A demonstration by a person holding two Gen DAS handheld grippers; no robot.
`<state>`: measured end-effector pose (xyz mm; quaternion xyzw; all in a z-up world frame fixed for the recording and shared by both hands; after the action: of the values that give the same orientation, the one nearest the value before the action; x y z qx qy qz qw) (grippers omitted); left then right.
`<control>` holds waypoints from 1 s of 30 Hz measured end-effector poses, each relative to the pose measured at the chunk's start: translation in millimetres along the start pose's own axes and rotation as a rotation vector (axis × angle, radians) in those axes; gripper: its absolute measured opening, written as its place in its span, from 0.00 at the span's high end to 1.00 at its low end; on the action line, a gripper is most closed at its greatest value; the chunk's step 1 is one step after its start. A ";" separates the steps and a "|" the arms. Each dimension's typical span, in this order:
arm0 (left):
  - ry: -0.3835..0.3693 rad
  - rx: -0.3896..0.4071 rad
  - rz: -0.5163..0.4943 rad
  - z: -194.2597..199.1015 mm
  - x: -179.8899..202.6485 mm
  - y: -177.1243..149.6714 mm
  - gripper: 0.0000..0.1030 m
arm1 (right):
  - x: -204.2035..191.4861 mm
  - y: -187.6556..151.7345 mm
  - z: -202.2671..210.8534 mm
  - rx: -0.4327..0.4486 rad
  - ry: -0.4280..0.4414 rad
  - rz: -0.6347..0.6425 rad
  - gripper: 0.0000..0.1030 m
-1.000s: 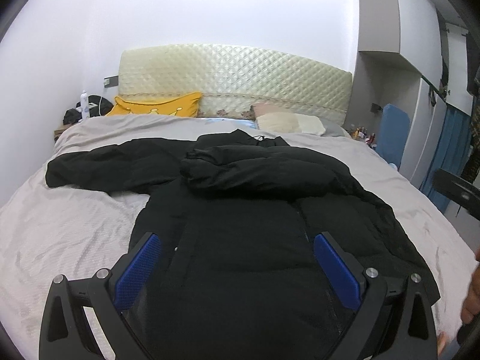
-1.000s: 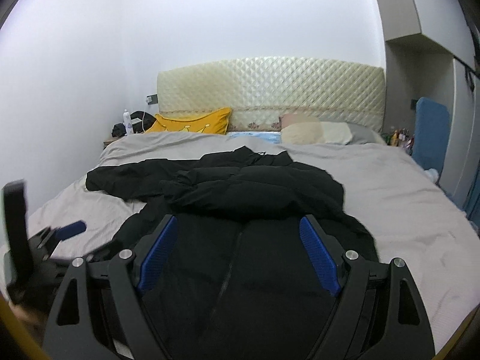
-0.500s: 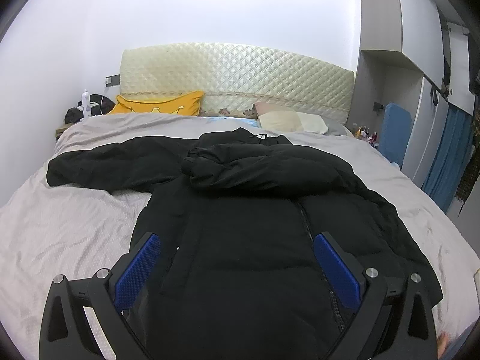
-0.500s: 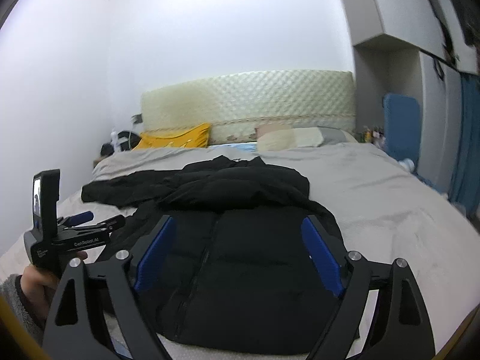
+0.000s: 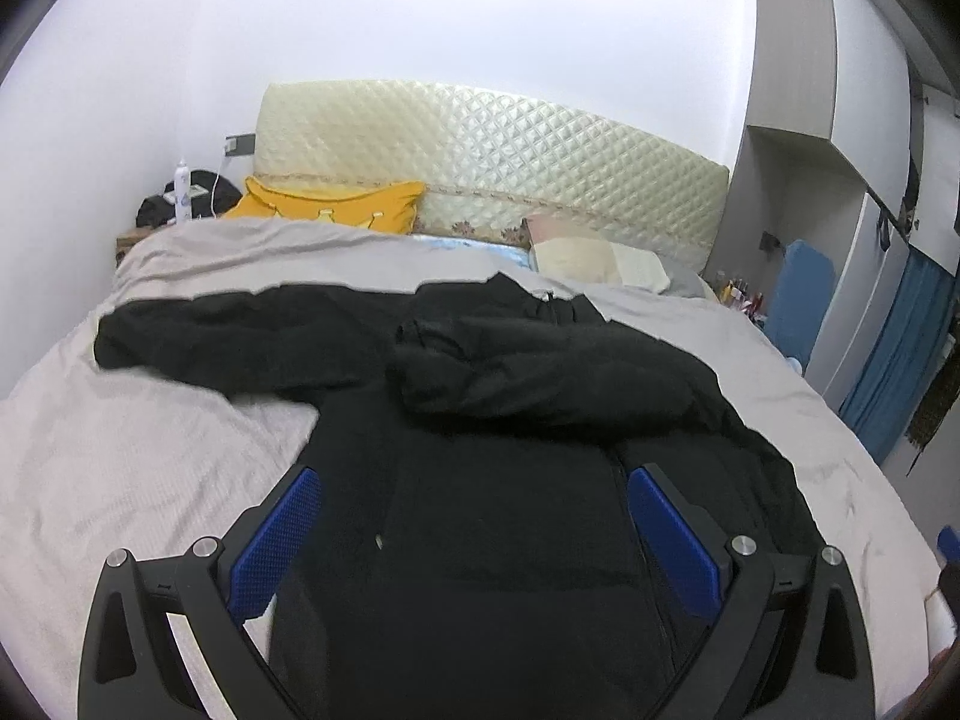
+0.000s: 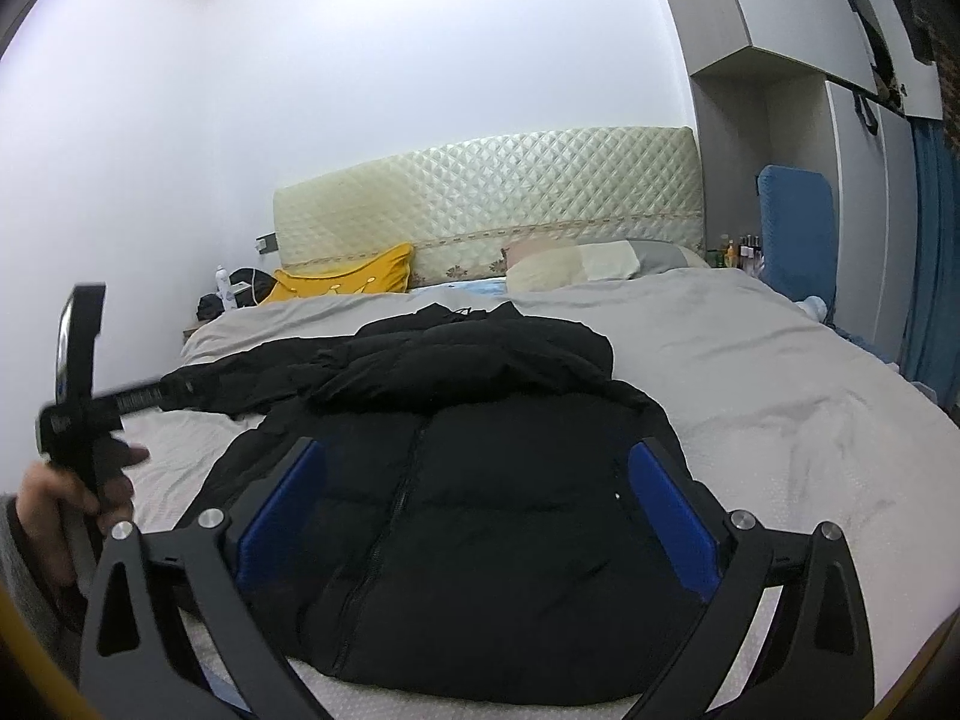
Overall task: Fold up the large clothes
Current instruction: 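Grasp the other sleeve cuff with the left gripper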
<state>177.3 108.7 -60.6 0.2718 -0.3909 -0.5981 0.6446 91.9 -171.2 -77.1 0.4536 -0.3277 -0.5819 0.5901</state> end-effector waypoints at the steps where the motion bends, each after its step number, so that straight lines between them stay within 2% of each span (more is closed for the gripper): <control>1: 0.003 0.005 -0.009 0.5 -3.5 8.6 0.00 | -0.5 -1.5 -0.5 0.000 0.003 -0.004 0.01; 8: 0.045 0.002 0.000 1.2 -61.7 81.7 0.00 | -3.1 -7.9 -9.9 0.023 -0.010 0.005 0.01; 12: 0.134 0.016 -0.017 9.6 -116.1 139.3 0.00 | -7.8 -13.3 -19.2 0.014 -0.022 0.024 0.01; 16: 0.168 0.003 0.053 2.0 -177.6 168.4 0.00 | -9.2 -21.4 -32.4 -0.028 -0.004 -0.006 0.01; 21: 0.215 -0.063 0.107 -29.8 -256.3 159.4 0.00 | -8.5 -29.5 -49.7 -0.068 -0.039 -0.005 0.01; 30: 0.203 -0.148 0.333 -106.7 -378.1 88.0 0.00 | -19.1 -46.4 -91.6 -0.208 -0.161 0.102 0.01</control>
<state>322.9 480.1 -114.6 0.2142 -0.3184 -0.4802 0.7888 155.6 -134.1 -151.2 0.3246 -0.3343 -0.6165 0.6347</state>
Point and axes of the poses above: each gripper's, at about its wrist camera, not at the fingertips, and z roughly against the way its jaws point, x to its right, y to its top, the point moved 7 cm from there along -z, roughly the way its jaws point, and after that the axes turned 2 degrees about -y, right-handed, at the moved point
